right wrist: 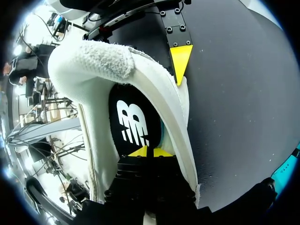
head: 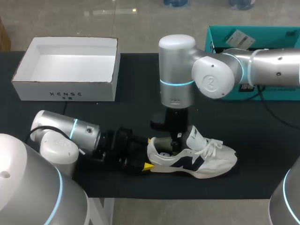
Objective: Take the shoe out of the shoebox, open the shoe tongue, remove and reinsert the insole, then place the shoe into the shoebox
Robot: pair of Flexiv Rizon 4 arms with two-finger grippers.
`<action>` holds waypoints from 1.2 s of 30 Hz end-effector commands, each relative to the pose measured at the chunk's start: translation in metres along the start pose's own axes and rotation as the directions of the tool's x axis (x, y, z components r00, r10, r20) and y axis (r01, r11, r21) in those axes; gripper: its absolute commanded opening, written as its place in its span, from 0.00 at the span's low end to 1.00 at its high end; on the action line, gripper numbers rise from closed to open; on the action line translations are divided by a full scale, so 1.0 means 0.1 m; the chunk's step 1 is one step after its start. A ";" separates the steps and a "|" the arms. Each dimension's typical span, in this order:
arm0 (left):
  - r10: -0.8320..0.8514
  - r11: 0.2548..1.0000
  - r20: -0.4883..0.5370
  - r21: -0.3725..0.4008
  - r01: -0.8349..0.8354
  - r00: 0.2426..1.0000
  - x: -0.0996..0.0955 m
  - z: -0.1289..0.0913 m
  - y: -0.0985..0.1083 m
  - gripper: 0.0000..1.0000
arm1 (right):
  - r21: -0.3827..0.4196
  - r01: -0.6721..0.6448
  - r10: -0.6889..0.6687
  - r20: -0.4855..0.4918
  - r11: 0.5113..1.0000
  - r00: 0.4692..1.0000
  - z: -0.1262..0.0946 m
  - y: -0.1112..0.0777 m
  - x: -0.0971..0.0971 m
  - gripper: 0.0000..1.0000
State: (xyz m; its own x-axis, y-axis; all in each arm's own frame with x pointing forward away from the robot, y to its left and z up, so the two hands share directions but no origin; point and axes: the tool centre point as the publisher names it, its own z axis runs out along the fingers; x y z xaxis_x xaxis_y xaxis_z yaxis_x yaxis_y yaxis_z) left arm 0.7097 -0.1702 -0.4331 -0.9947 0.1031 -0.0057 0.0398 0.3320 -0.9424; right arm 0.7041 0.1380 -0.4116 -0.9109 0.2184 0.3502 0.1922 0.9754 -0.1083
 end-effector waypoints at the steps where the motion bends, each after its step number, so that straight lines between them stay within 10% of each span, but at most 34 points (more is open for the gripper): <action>1: -0.001 1.000 0.004 -0.002 0.001 1.000 -0.02 0.06 0.03 0.00 | 0.001 -0.002 0.002 0.004 1.000 1.000 0.03 -0.06 0.08 0.00; 36: -0.001 1.000 0.004 -0.002 0.001 1.000 -0.02 0.06 0.03 0.00 | -0.053 -0.045 0.051 0.112 0.998 0.992 -0.72 -0.37 0.14 0.00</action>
State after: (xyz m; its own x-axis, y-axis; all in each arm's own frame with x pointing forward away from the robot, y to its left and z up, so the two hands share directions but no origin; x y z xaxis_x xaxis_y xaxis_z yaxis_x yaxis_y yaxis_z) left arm 0.7104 -0.1716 -0.4330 -0.9949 0.1011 -0.0054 0.0388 0.3318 -0.9426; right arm 0.7072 0.1070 -0.3369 -0.9346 0.2685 0.2332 0.2571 0.9632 -0.0784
